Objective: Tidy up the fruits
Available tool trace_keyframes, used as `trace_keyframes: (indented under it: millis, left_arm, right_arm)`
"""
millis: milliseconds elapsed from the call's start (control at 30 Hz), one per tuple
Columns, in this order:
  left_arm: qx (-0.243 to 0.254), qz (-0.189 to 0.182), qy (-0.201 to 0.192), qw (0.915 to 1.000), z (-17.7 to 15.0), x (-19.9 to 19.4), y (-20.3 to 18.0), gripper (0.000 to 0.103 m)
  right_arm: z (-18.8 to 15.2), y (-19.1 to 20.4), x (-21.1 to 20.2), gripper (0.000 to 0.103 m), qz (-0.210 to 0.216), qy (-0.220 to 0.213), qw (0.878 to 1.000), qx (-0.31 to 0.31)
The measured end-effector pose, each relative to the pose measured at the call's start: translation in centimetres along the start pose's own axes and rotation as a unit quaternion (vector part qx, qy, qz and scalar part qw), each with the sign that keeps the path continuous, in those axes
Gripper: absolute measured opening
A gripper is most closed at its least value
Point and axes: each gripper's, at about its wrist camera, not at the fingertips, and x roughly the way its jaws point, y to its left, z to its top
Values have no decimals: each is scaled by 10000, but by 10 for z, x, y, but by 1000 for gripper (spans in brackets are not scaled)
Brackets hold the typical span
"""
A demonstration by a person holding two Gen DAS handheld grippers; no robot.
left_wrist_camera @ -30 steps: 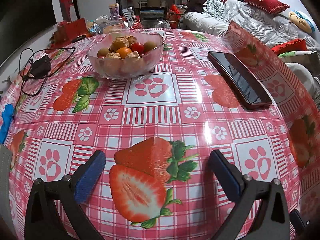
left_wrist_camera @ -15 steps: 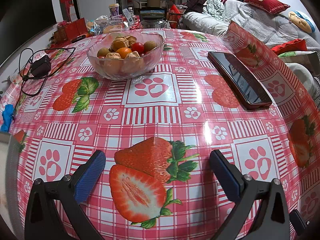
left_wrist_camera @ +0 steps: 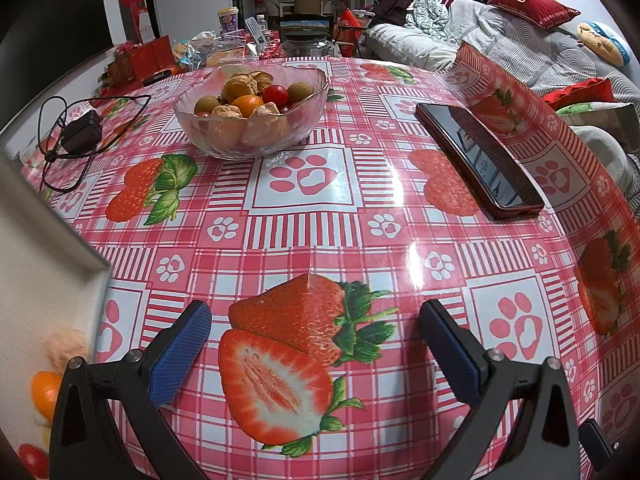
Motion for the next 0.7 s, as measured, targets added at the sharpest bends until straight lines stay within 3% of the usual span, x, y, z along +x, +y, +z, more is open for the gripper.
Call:
trace_keyframes:
  millis: [700]
  left_arm:
    - [-2,2,0,10000,0,0,0,103]
  right_arm:
    - [0,-2,0,103,0,1,10000,0]
